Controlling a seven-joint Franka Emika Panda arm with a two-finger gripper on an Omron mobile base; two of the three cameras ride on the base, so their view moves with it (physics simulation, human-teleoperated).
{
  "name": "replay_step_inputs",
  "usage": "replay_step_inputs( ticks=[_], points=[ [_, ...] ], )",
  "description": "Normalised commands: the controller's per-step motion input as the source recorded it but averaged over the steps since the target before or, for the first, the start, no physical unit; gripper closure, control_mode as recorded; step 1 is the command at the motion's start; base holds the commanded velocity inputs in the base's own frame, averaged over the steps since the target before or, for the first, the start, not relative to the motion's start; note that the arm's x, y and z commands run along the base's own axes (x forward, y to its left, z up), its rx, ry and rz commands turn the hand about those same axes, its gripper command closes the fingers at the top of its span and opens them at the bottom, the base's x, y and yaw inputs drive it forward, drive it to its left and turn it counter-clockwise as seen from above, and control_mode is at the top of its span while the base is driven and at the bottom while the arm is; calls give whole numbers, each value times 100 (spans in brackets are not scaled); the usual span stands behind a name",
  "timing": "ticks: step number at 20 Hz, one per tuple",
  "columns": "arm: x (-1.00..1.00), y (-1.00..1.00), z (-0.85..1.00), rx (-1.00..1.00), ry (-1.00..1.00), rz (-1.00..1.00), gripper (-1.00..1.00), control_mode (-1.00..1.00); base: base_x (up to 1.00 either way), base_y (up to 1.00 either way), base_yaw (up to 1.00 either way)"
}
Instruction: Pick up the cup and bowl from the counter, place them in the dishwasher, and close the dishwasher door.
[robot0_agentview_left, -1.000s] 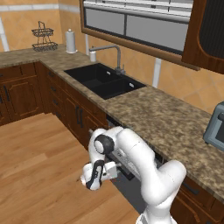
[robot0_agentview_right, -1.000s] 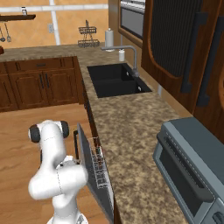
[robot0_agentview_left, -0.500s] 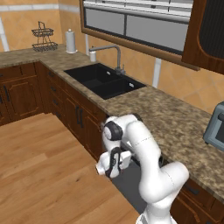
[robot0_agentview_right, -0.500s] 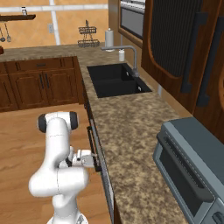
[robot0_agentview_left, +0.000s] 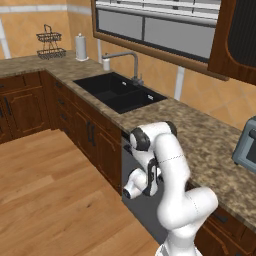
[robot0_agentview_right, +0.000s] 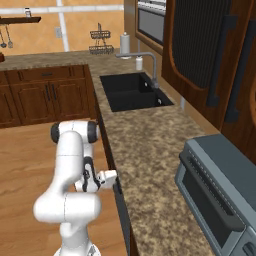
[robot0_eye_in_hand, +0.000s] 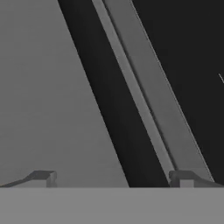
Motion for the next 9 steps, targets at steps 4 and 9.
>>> replay_step_inputs(
  ticks=[4,9],
  points=[
    [69,-100,-35,13,-31,41,-100,-100,0,0,0],
    [94,-80,-3,16,1,15,-100,-100,0,0,0]
  ],
)
